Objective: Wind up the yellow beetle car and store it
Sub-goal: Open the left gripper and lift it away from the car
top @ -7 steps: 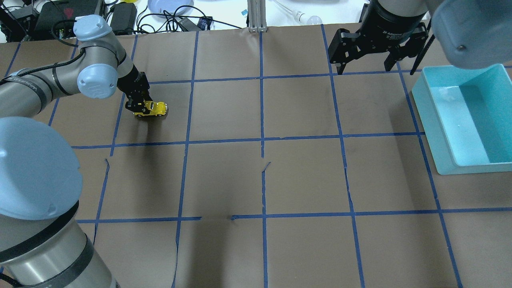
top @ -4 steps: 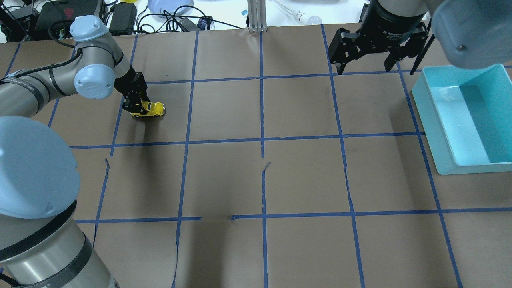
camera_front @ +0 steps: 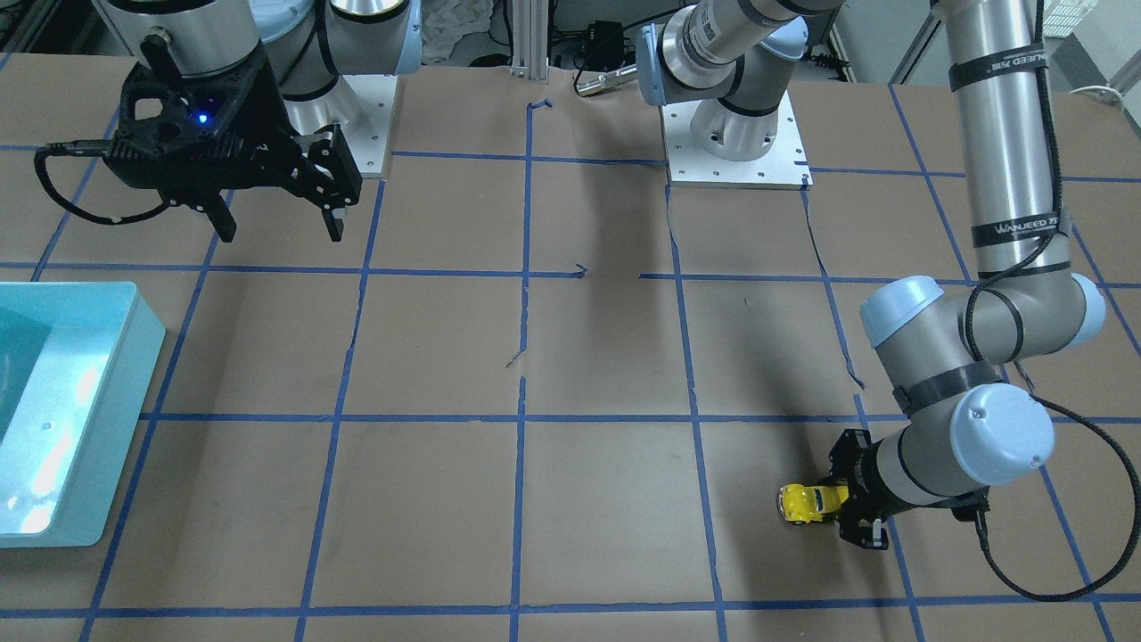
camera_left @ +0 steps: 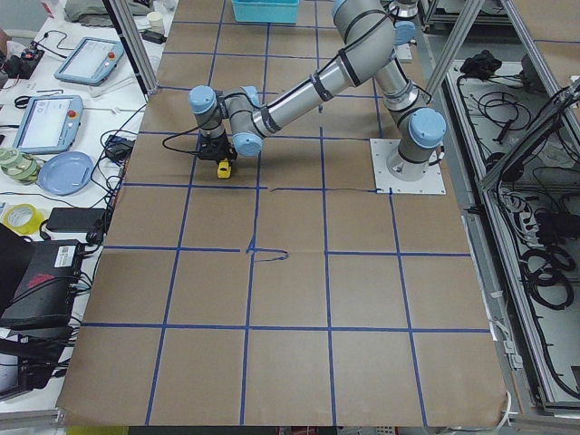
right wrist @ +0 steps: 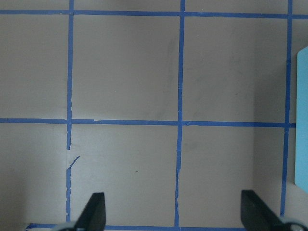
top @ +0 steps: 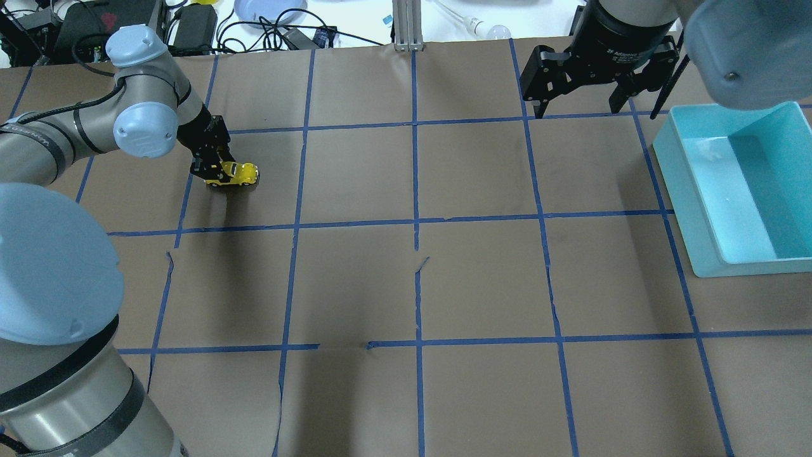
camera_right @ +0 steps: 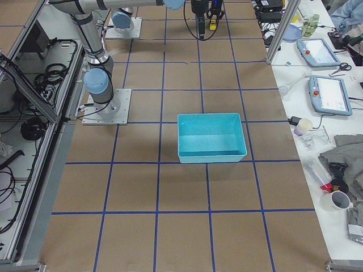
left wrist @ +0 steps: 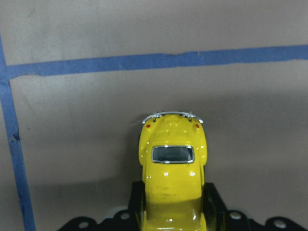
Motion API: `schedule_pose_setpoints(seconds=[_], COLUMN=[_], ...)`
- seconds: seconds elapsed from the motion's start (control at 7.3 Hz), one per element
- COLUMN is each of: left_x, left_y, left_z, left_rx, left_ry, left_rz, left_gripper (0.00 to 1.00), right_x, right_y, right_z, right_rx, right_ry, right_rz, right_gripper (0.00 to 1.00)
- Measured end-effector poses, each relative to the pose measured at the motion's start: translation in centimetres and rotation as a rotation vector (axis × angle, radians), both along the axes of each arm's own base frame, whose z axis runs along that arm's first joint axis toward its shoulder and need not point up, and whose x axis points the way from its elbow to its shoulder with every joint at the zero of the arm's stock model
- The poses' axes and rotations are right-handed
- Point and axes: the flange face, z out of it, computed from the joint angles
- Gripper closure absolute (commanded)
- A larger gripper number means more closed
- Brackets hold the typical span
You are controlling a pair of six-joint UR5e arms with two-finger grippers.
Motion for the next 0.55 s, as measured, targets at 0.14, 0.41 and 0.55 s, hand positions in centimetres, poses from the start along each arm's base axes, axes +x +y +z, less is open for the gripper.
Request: schedule_pose_setpoints(seconds=[0.14, 0.41, 0.55], left_x=[0.1, 0.2, 0.1], left_y=[0.0, -0.2, -0.3], left_z=[0.0, 1.4, 2.1], left_rx=[-0.002, -0.028, -0.038], left_ry=[-0.004, -0.022, -0.026], left_rz=[0.004, 0.003, 0.004], left_gripper=[0.0, 0.01, 0.03], right_x=[0.0, 0.0, 0.0], right_y=[0.0, 0.0, 0.0], right_z=[0.0, 0.0, 0.0], right_rx=[0.0, 0.001, 0.001], right_ry=[0.0, 0.0, 0.0], right_rz=[0.0, 0.002, 0.002], right_gripper=[0.0, 0.0, 0.0])
